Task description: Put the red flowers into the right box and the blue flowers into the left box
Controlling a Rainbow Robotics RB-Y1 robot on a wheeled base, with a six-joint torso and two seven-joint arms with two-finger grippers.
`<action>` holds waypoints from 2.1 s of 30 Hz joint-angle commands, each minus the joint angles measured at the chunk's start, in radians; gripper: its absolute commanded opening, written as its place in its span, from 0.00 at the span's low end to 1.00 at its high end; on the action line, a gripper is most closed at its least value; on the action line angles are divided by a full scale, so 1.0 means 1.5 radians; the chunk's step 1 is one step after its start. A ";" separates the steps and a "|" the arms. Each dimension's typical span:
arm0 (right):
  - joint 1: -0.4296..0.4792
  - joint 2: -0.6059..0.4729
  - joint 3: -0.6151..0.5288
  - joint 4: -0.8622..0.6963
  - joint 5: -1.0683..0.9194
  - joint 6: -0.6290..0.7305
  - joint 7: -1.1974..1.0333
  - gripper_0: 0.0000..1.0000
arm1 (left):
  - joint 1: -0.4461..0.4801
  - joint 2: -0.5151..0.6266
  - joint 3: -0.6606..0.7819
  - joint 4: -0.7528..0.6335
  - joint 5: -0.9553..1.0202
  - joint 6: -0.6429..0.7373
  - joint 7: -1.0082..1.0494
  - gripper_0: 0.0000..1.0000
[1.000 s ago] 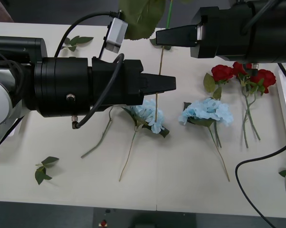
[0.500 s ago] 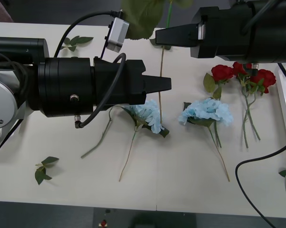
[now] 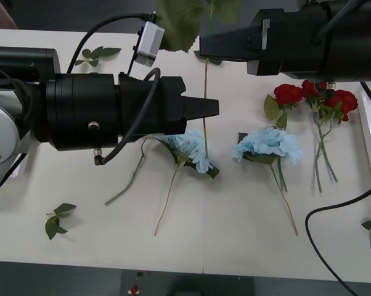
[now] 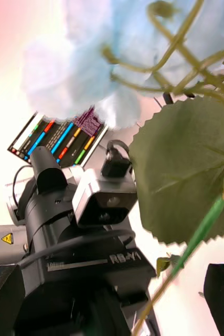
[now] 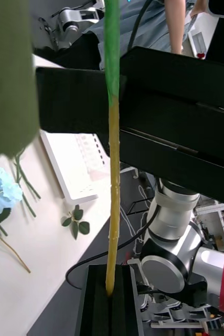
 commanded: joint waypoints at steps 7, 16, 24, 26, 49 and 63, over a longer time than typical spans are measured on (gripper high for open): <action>-0.026 0.017 0.004 -0.015 -0.001 -0.004 0.017 1.00 | 0.004 0.094 0.218 0.021 0.085 0.122 -0.010 0.00; -0.014 0.002 -0.059 -0.026 0.032 0.051 0.004 1.00 | 0.142 0.184 0.422 0.034 0.091 0.168 -0.009 0.00; -0.006 -0.059 -0.117 -0.028 0.096 0.170 -0.028 1.00 | 0.313 0.261 0.566 0.117 0.079 0.160 -0.014 0.00; 0.003 -0.079 -0.134 -0.028 0.112 0.202 -0.053 1.00 | 0.351 0.275 0.587 0.147 0.062 0.157 -0.019 0.00; 0.132 -0.232 -0.150 -0.016 0.490 0.246 -0.341 1.00 | 0.402 0.314 0.416 0.385 -0.189 -0.052 -0.052 0.01; 0.127 -0.235 -0.112 0.110 0.633 0.156 -0.351 1.00 | 0.401 0.314 0.407 0.408 -0.189 -0.065 -0.060 0.83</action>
